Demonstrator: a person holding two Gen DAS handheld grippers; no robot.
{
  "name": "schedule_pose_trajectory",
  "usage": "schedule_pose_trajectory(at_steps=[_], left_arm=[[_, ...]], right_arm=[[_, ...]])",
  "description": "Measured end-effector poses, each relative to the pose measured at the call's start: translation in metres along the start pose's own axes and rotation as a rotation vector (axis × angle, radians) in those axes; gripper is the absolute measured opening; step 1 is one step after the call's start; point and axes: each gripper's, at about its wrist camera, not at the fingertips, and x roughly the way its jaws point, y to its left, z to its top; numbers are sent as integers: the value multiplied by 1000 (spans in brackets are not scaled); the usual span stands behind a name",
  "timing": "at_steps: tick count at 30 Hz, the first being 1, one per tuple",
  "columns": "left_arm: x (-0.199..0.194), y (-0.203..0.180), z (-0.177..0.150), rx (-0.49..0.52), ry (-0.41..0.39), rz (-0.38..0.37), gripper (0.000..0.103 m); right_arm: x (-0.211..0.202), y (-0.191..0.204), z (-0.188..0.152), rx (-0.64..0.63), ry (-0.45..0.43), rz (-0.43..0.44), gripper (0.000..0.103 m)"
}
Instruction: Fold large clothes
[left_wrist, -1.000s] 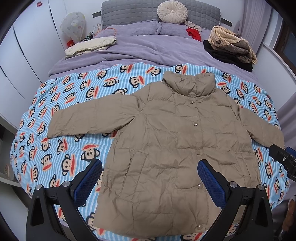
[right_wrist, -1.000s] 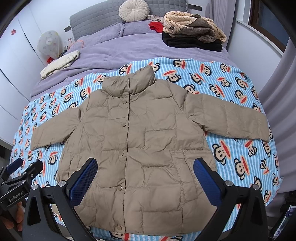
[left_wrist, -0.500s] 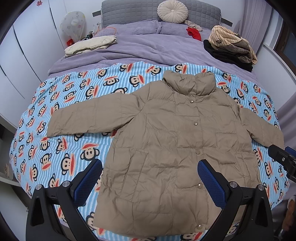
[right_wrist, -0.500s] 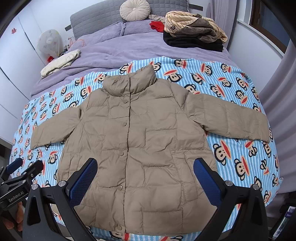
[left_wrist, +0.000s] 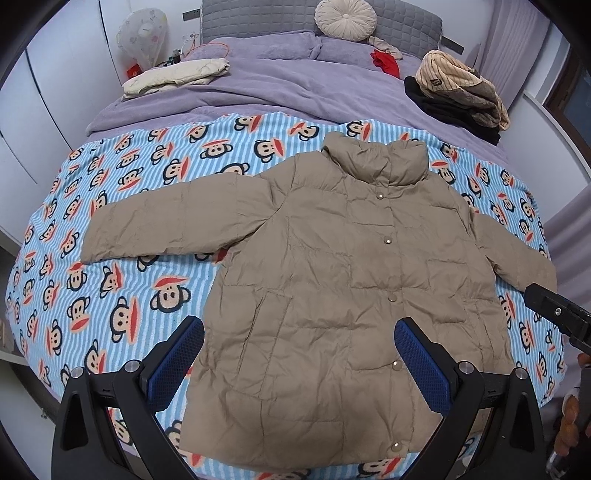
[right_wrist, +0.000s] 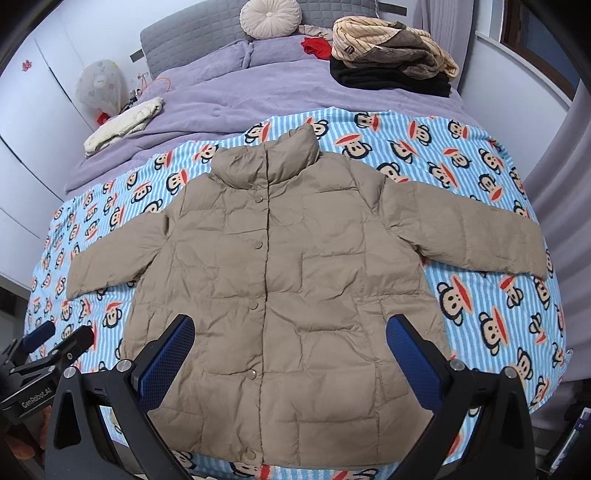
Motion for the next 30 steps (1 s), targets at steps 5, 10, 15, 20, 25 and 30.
schedule_pose_trajectory(at_steps=[5, 10, 15, 20, 25, 30], left_arm=[[15, 30, 1, -44, 42, -37, 103], [39, 81, 7, -146, 65, -122, 103], [79, 156, 13, -320, 56, -207, 103], [132, 235, 20, -472, 26, -269, 103], [191, 302, 30, -627, 4, -394, 103], [243, 342, 41, -701, 9, -381, 103]], right_arm=[[14, 16, -5, 22, 66, 101, 103], [38, 50, -9, -33, 93, 63, 103], [65, 93, 2, -36, 53, 117, 103], [93, 126, -4, -45, 111, 128, 103], [121, 156, -11, -62, 193, 119, 103], [148, 174, -32, -77, 290, 79, 103]])
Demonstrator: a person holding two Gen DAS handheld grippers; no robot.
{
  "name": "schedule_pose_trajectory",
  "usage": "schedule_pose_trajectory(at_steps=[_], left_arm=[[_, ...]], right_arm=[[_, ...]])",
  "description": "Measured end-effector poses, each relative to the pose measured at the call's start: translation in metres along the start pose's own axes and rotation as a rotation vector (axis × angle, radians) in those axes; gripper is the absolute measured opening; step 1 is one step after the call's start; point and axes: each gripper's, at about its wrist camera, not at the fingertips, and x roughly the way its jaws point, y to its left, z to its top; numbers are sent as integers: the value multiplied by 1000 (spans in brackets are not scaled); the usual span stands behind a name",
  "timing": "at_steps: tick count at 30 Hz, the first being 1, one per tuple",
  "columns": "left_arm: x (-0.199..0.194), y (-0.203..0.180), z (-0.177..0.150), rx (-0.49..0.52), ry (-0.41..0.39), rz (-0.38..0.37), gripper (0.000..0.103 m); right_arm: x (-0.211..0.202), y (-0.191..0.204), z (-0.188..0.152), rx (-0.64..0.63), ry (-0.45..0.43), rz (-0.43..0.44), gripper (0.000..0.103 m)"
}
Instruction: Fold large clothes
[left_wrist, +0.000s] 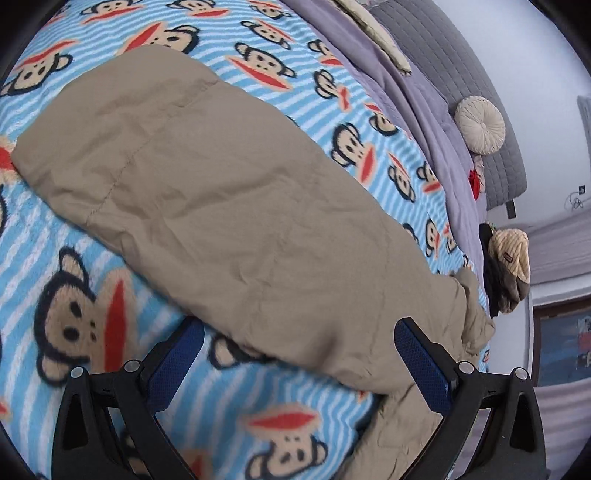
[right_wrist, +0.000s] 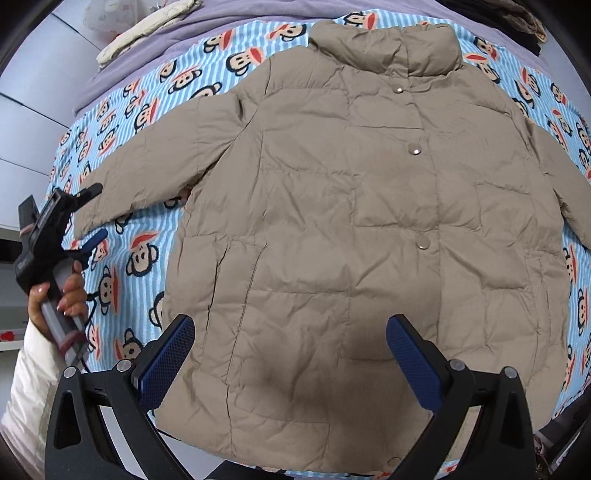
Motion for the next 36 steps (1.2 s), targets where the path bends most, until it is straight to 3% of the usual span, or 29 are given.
schedule_pose_trajectory(at_steps=[6, 7, 9, 10, 11, 13, 16, 20, 21, 22, 24, 28, 32, 34, 36], left_arm=[[9, 18, 32, -96, -80, -21, 102], [9, 19, 34, -108, -96, -5, 93], [8, 21, 39, -115, -123, 33, 57], [9, 22, 41, -96, -122, 48, 21], [9, 25, 44, -90, -117, 31, 9], [3, 27, 46, -92, -130, 17, 8], [-16, 6, 45, 22, -181, 52, 7], [-44, -29, 43, 164, -244, 33, 7], [-50, -38, 43, 198, -257, 27, 7], [-57, -47, 41, 232, -270, 24, 7], [-67, -67, 38, 303, -290, 20, 7], [-81, -109, 25, 428, -309, -11, 7], [-82, -163, 2, 553, -287, -57, 7], [-76, -195, -17, 623, -271, -81, 7], [-67, -227, -37, 682, -242, -112, 7]], right_arm=[[21, 12, -4, -1, 42, -17, 103], [23, 13, -2, -2, 38, -17, 103], [27, 18, 5, -5, 26, -9, 103], [29, 20, 10, -4, 13, -3, 103], [30, 23, 15, -1, -3, 4, 103], [31, 28, 28, 2, -40, 16, 103], [34, 38, 52, 1, -97, 37, 103], [44, 51, 89, -6, -175, 70, 101], [47, 54, 98, -10, -195, 89, 88], [53, 57, 107, -14, -201, 111, 59], [68, 61, 120, -3, -190, 166, 29], [99, 63, 140, 35, -192, 211, 29], [140, 72, 146, 12, -117, 227, 29], [148, 75, 147, -29, -98, 207, 29], [141, 68, 149, -17, -66, 263, 29]])
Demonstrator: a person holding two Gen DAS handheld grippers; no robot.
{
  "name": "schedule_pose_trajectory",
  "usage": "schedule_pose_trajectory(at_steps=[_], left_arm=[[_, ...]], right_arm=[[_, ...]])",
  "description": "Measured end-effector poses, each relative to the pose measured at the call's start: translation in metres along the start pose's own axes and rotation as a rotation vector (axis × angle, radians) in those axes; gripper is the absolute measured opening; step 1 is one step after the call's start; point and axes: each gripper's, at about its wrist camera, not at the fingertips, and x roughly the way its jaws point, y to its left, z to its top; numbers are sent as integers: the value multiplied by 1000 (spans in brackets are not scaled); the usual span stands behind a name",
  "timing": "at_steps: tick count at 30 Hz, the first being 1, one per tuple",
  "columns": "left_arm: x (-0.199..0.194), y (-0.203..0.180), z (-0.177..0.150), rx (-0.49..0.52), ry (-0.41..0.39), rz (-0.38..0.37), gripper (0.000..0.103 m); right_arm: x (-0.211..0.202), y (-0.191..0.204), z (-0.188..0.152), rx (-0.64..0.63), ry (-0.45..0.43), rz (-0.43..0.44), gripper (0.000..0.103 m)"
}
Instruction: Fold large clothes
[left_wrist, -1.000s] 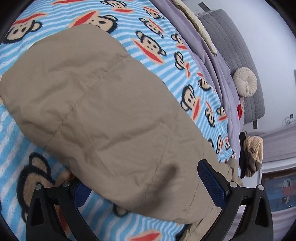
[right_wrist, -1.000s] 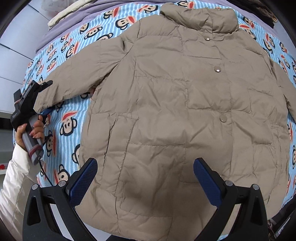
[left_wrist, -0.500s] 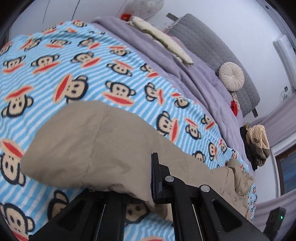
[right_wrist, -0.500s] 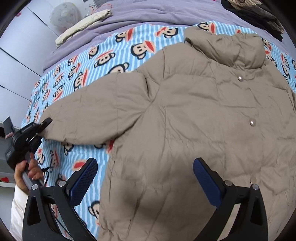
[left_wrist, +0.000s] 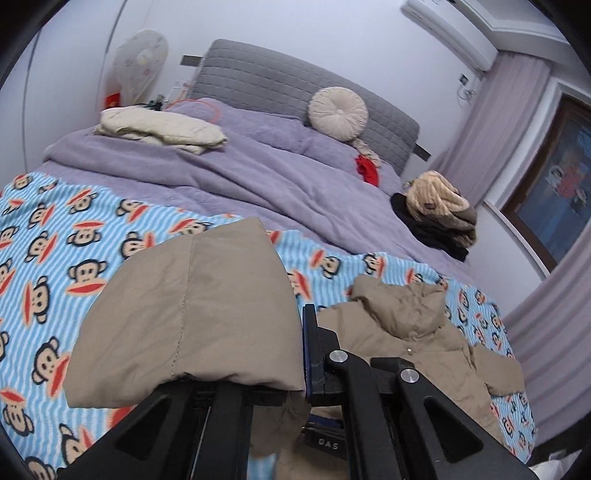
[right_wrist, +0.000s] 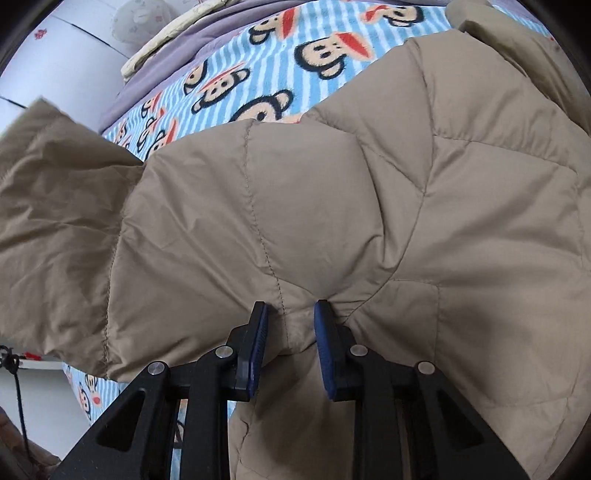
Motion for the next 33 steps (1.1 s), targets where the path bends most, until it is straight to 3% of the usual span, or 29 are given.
schedule_pose_trajectory(at_steps=[3, 7, 10, 13, 16, 18, 19, 20, 21, 24, 28, 29, 31, 33], left_arm=[[23, -60, -3, 64, 35, -74, 7], [72, -138, -24, 178, 137, -129, 7], [123, -182, -58, 259, 252, -103, 7], [169, -205, -100, 333, 375, -13, 7], [189, -210, -133, 379, 442, 59, 7], [188, -210, -143, 400, 441, 94, 15], [186, -210, -145, 403, 448, 97, 39], [185, -211, -145, 399, 449, 93, 74], [181, -214, -145, 395, 430, 93, 85], [167, -216, -138, 409, 388, 107, 89], [127, -191, -122, 335, 310, 123, 89], [114, -179, -119, 310, 277, 151, 89], [96, -151, -115, 252, 232, 238, 89], [88, -114, -115, 176, 237, 338, 89]], right_arm=[[-33, -28, -4, 107, 6, 83, 29], [-108, -91, -23, 198, -88, 33, 29], [-157, -147, -44, 257, -149, -66, 29], [-191, -192, -63, 321, -177, -140, 29], [-209, -224, -78, 388, -182, -170, 29], [-211, -236, -86, 418, -187, -155, 29], [-208, -241, -92, 425, -185, -156, 29], [-206, -244, -96, 427, -184, -157, 29], [-206, -243, -96, 425, -183, -157, 29], [-201, -242, -98, 406, -181, -171, 31], [-199, -225, -88, 345, -187, -198, 50], [-199, -218, -82, 316, -194, -214, 55], [-202, -191, -68, 211, -228, -271, 84], [-203, -157, -62, 67, -270, -317, 85]])
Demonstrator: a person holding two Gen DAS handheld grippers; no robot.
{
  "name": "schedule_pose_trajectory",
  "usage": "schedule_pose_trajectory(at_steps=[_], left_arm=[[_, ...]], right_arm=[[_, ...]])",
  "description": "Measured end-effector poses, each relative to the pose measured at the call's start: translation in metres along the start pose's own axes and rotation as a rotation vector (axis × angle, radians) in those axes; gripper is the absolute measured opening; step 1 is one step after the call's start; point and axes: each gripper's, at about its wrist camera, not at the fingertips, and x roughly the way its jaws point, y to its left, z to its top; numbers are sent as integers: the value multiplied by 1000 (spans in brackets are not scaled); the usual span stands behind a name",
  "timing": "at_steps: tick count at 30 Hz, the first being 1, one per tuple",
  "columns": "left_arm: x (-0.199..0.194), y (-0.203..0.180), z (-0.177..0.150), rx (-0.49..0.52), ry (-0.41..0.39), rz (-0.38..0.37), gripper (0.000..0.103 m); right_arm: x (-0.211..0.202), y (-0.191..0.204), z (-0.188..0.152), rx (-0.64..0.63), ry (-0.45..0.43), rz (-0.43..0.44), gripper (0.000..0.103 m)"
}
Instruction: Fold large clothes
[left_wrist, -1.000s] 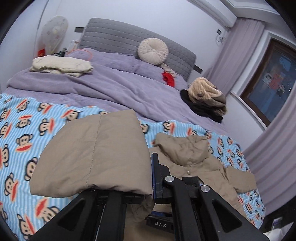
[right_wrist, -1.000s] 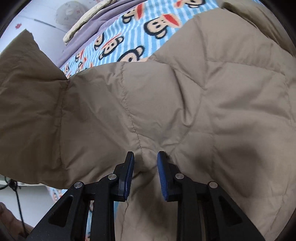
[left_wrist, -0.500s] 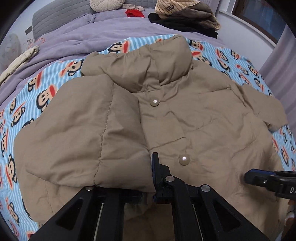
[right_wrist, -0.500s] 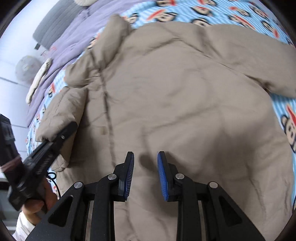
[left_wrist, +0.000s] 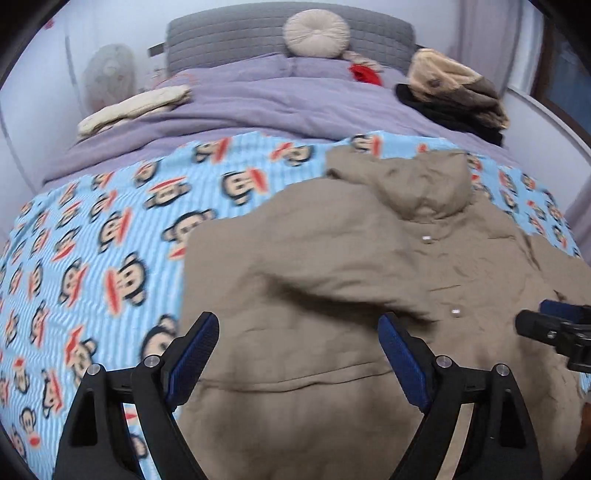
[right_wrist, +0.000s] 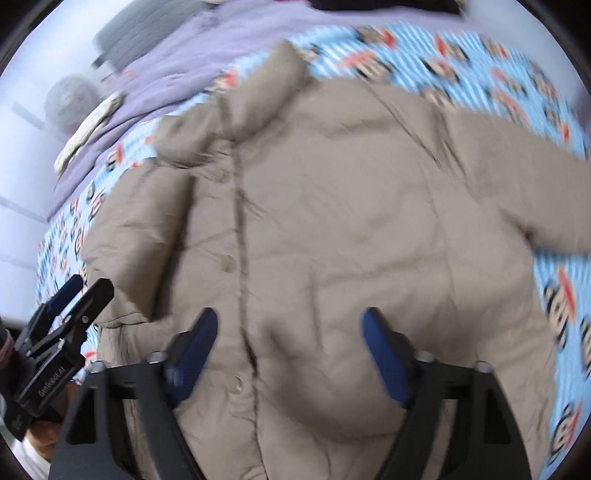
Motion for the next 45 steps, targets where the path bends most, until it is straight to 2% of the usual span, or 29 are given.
schedule_pose_trajectory(at_steps=[3, 5, 8, 11, 14, 17, 18, 19, 20, 21, 22, 23, 25, 27, 30, 31, 32, 33, 34, 35, 38, 40, 42, 45], left_arm=[[29, 49, -14, -143, 112, 47, 89], [45, 68, -27, -205, 156, 58, 89], [60, 75, -40, -213, 176, 56, 89], [64, 73, -42, -186, 162, 67, 89], [65, 70, -42, -167, 159, 65, 89], [62, 73, -39, -153, 172, 36, 89], [58, 75, -36, -152, 173, 10, 89], [51, 77, -32, -158, 162, -29, 89], [44, 83, -25, -177, 143, -84, 89], [40, 91, -18, -205, 129, -141, 89], [38, 100, -9, -237, 123, -191, 89], [39, 111, 1, -274, 121, -223, 89], [53, 131, 20, -355, 132, -285, 89], [82, 147, 36, -436, 180, -340, 89], [129, 151, 45, -542, 276, -482, 87], [137, 147, 46, -562, 281, -511, 68], [141, 140, 48, -565, 280, -535, 37], [141, 131, 52, -554, 275, -550, 26], [133, 121, 58, -517, 239, -528, 18], [119, 108, 65, -441, 180, -486, 15], [66, 57, 80, -141, 12, -342, 15], [47, 40, 82, -20, -55, -273, 15], [53, 38, 81, 30, -54, -194, 15], [93, 58, 75, 8, 33, -84, 15]], right_arm=[[3, 70, 5, -248, -49, -22, 86], [18, 119, 1, -442, -64, -109, 88], [45, 169, -6, -647, -108, -238, 88], [63, 190, 2, -722, -162, -324, 87], [60, 166, 25, -607, -205, -364, 88], [46, 108, 50, -349, -219, -372, 88], [43, 82, 57, -241, -197, -341, 87], [43, 57, 60, -138, -166, -278, 78], [47, 32, 60, -39, -117, -186, 43], [54, 10, 58, 49, -56, -85, 24], [63, -11, 53, 143, 2, 1, 13], [70, -29, 46, 227, 40, 51, 13], [75, -50, 31, 337, 44, 140, 12], [73, -55, 22, 356, 27, 165, 12], [68, -47, 18, 308, 13, 141, 12], [67, -45, 18, 292, 10, 133, 12], [67, -44, 18, 284, 8, 131, 12], [66, -45, 18, 280, 7, 133, 12], [69, -44, 17, 281, 8, 137, 12], [69, -45, 17, 285, 8, 140, 12], [72, -50, 15, 298, 4, 150, 10], [75, -53, 13, 307, 0, 159, 9], [76, -52, 13, 312, -2, 156, 9], [77, -47, 17, 306, -5, 145, 9]])
